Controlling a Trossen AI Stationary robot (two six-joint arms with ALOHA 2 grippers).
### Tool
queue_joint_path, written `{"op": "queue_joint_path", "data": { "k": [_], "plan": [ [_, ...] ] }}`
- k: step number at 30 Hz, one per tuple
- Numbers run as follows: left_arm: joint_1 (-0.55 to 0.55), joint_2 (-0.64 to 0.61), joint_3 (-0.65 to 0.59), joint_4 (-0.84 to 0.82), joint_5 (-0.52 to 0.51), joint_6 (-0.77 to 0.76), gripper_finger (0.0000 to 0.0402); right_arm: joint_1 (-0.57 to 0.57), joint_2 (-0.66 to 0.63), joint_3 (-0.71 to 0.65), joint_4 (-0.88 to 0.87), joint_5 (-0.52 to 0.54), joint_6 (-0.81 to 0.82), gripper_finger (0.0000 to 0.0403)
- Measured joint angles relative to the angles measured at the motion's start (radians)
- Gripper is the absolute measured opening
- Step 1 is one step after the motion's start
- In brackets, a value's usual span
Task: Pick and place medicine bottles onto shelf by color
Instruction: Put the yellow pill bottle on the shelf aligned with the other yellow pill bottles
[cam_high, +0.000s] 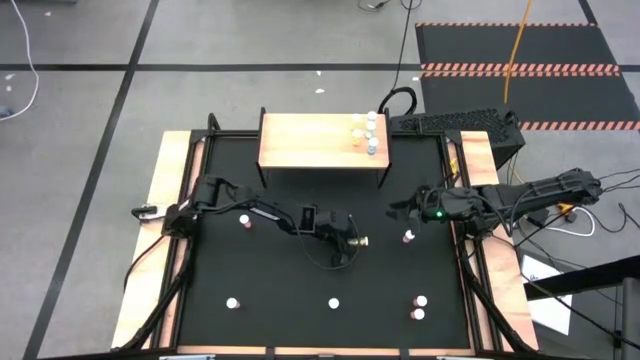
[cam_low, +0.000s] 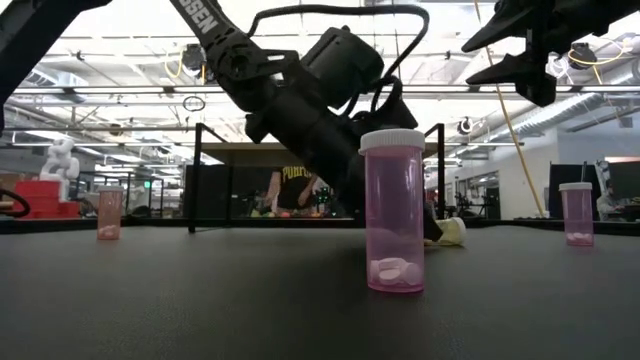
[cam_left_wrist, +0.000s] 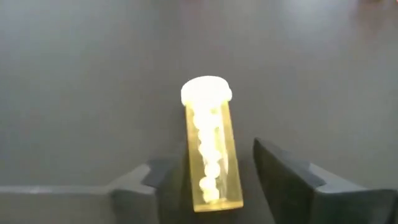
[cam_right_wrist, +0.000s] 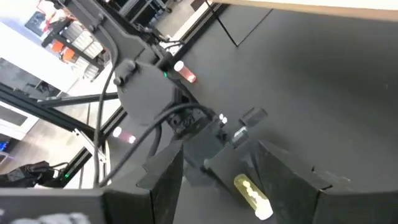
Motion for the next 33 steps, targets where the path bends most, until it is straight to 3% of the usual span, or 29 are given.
{"op": "queue_joint_path", "data": {
  "k": [5,8,14,17,21,27,33],
  "plan": [
    [0.003,0.000,0.000,-0.008,-0.007,-0.010,0.0108,0.000,0.000,0.000,-0.058,-0.018,0.010,0.0194],
    [0.009,0.000,0.000,-0.009,-0.007,-0.029,0.0084,0.000,0.000,0.000,-0.076,-0.018,0.017,0.0194],
    [0.023,-0.014,-0.002,0.021,0.004,-0.099,0.0111,0.000,-0.001,0.000,-0.061,-0.017,0.014,0.0194],
    [0.035,-0.057,-0.002,0.047,0.020,-0.134,0.0131,-0.001,-0.017,-0.002,0.049,0.028,0.072,0.0195],
    [0.056,-0.129,-0.001,0.127,0.023,-0.156,0.0127,-0.029,-0.088,0.001,0.175,0.065,0.008,0.0207],
    [0.111,-0.251,0.000,0.205,0.023,-0.147,0.0089,-0.056,-0.168,0.000,-0.027,0.066,-0.032,0.0230],
    [0.124,-0.224,0.001,0.051,0.020,0.000,0.0092,-0.056,-0.163,0.000,-0.088,0.067,-0.028,0.0233]
  ]
}}
